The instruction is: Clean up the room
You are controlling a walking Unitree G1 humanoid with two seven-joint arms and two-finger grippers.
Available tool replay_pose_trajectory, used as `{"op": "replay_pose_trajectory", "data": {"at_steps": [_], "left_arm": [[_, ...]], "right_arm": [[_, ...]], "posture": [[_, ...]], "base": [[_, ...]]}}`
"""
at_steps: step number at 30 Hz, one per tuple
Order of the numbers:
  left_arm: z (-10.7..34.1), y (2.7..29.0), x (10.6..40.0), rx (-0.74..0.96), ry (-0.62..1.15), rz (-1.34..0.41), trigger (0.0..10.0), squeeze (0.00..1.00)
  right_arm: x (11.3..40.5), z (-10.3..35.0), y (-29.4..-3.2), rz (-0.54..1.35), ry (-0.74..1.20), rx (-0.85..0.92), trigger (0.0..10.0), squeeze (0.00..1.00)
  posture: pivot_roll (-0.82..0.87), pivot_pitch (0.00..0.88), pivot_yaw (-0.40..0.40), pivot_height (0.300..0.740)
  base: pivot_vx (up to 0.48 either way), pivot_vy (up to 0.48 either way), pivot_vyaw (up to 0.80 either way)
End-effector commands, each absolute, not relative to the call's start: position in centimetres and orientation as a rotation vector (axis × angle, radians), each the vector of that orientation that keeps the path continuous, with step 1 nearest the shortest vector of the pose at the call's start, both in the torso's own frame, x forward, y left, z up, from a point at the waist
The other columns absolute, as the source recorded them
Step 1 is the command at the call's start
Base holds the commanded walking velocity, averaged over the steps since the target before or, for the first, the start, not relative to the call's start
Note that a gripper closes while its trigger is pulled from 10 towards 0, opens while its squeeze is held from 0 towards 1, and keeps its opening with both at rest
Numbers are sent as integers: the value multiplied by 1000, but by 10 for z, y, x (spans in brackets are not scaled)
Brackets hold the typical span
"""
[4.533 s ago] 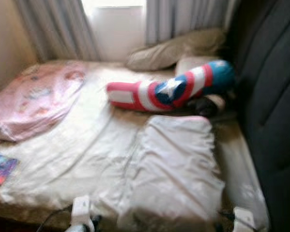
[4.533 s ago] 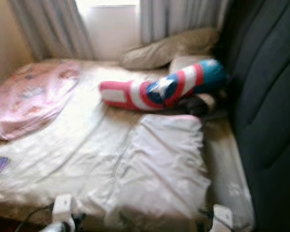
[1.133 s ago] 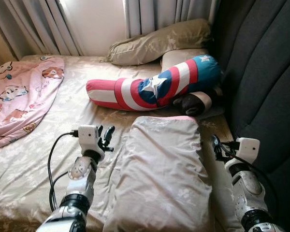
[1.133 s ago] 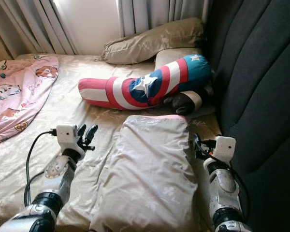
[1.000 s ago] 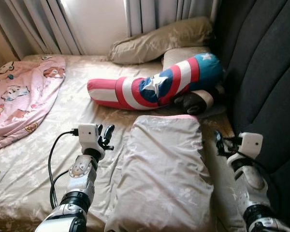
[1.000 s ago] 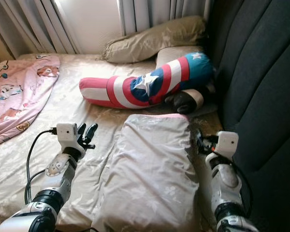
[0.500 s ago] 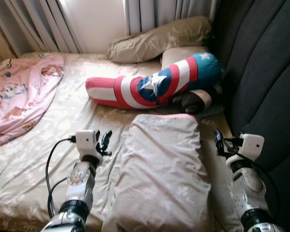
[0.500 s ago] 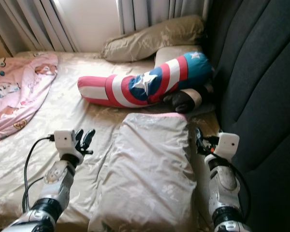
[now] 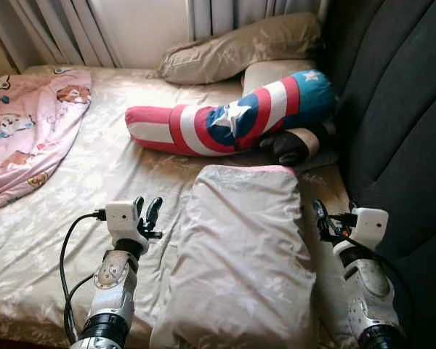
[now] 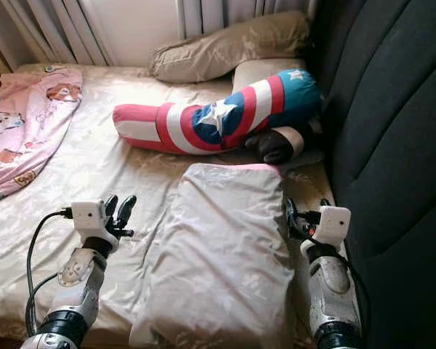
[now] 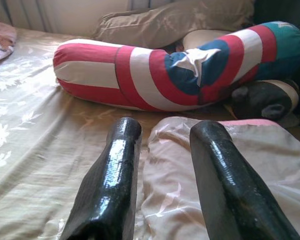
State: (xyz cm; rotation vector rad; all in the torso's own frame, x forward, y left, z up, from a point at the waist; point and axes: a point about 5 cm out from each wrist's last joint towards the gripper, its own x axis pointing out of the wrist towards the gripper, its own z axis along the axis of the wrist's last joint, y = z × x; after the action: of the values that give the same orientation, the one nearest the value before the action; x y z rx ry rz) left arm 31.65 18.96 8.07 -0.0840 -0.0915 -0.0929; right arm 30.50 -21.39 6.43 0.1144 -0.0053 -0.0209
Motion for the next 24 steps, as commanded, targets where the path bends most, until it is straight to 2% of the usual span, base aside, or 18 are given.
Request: {"op": "replay_pose_trajectory", "data": {"at_steps": [1,4,24], "left_arm": [[78,194,313,-82,-74,-88,10000,0],[79,193,313,-81,-73,-93,10000,0],[80,193,310,-97,-49,-81,10000,0]], "right_arm": [[302,64,-213,-31,0,112,10000,0],[301,66,-212,-27,-24,116,10000,0],[296,57,-202,28,40,125,10000,0]], "posture": [[-42,121,-2,661],[-39,129,-1,647],[-24,141,0,647]], "base": [[0,0,0],[0,0,0],[0,0,0]]}}
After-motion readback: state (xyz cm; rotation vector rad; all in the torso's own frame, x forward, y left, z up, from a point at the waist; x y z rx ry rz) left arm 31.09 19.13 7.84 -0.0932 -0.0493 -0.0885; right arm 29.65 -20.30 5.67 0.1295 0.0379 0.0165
